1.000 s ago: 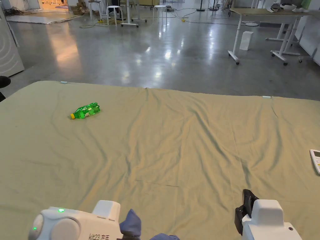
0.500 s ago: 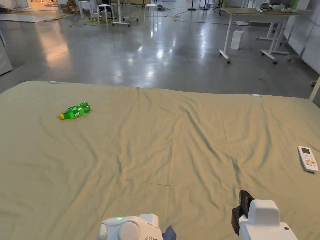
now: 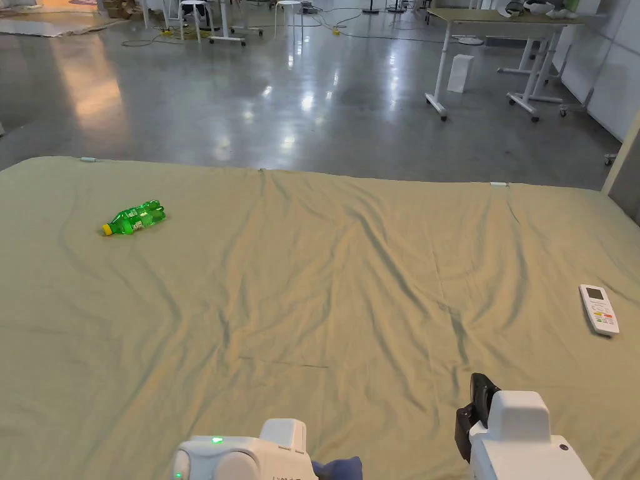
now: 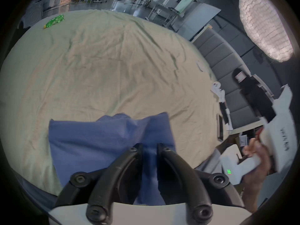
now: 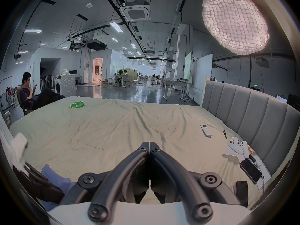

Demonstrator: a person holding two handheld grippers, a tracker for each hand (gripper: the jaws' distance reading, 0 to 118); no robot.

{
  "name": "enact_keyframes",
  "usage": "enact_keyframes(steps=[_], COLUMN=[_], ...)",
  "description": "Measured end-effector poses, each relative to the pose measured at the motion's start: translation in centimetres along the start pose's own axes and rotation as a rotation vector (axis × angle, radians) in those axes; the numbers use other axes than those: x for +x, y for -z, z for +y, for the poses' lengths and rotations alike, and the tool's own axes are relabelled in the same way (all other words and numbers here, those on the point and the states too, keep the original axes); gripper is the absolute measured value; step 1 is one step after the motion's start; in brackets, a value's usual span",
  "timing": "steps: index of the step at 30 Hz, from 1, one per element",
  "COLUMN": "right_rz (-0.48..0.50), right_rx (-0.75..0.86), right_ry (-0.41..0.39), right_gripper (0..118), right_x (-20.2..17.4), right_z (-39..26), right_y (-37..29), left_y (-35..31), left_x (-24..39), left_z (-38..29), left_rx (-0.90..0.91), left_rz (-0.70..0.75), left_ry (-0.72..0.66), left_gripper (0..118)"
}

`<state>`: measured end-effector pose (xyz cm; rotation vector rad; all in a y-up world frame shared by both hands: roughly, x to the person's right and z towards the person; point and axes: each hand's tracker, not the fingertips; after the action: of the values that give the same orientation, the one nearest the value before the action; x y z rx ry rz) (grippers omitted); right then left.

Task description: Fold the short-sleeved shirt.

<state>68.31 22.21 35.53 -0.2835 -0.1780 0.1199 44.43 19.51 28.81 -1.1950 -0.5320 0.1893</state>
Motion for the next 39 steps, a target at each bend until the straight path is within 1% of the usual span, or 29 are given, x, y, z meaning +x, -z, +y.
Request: enact_keyframes(steps=[2, 3, 5, 9, 12, 15, 16, 17, 20, 21, 25, 28, 29, 31, 33, 35, 38, 39], right_rz=[0.002, 0.003, 0.006, 0.007, 0.006, 0.006, 0.007, 0.008, 0.012, 0.014, 0.011, 0.008, 0.006, 0.003, -0.001, -0.009, -0.018, -0.023], right_rx=[-0.001, 0.000, 0.000, -0.003, 0.000, 0.007, 0.010, 0.015, 0.027, 0.033, 0.060, 0.082, 0.091, 0.111, 0.133, 0.148, 0.165, 0.172], right_ry=[0.001, 0.001, -0.003, -0.010, -0.004, -0.004, -0.003, -0.001, 0.002, 0.004, 0.008, 0.017, 0.019, 0.019, 0.007, 0.006, 0.016, 0.018], right_gripper=[0, 0, 0, 0, 0, 0, 0, 0, 0, 0, 0, 0, 0, 0, 0, 0, 0, 0], right_x=[0.0, -0.1, -0.1, -0.1, -0.1, -0.1, -0.1, -0.1, -0.3, -0.4, -0.7, -0.9, -1.0, -1.1, -1.2, -1.2, -1.1, -1.0], right_z=[0.0, 0.0, 0.0, -0.1, -0.1, 0.2, 0.3, 0.5, 1.0, 1.3, 2.3, 3.2, 3.6, 4.2, 4.9, 5.7, 6.4, 6.7], right_y=[0.0, 0.0, -0.1, -0.1, -0.1, -0.1, -0.2, -0.2, -0.2, -0.2, -0.2, -0.2, -0.2, -0.1, -0.1, -0.1, -0.2, -0.3], left_y=[1.9, 2.7, 3.9, 5.6, 5.6, 3.3, 2.6, 0.4, -3.2, -3.2, -6.6, -9.1, -9.4, -10.5, -11.3, -12.2, -12.7, -13.0], left_x=[-0.1, -0.2, 0.2, -0.1, -0.4, 0.0, 0.0, 1.8, 2.0, -0.8, -1.7, -2.7, -3.0, -4.1, -4.9, -5.4, -5.9, -6.2], left_z=[-0.9, -1.2, -1.9, -3.1, -3.4, -3.2, -3.1, -2.6, -1.7, -2.0, -0.9, -0.3, 0.1, 0.6, 0.8, 0.4, 0.1, -0.1], left_rx=[-0.031, -0.043, -0.057, -0.039, -0.018, 0.042, 0.074, 0.120, 0.260, 0.315, 0.536, 0.711, 0.743, 0.830, 0.907, 0.986, 1.034, 1.044], left_rz=[-0.036, -0.046, -0.042, -0.062, -0.059, -0.076, -0.076, -0.075, -0.065, -0.039, 0.127, 0.223, 0.255, 0.256, 0.303, 0.391, 0.488, 0.490], left_ry=[-0.014, -0.026, -0.032, -0.021, -0.010, -0.005, 0.017, 0.049, 0.122, 0.149, 0.219, 0.222, 0.217, 0.200, 0.176, 0.201, 0.226, 0.217], left_gripper=[17, 15, 13, 11, 9, 7, 7, 7, 7, 7, 6, 6, 6, 7, 7, 7, 7, 7])
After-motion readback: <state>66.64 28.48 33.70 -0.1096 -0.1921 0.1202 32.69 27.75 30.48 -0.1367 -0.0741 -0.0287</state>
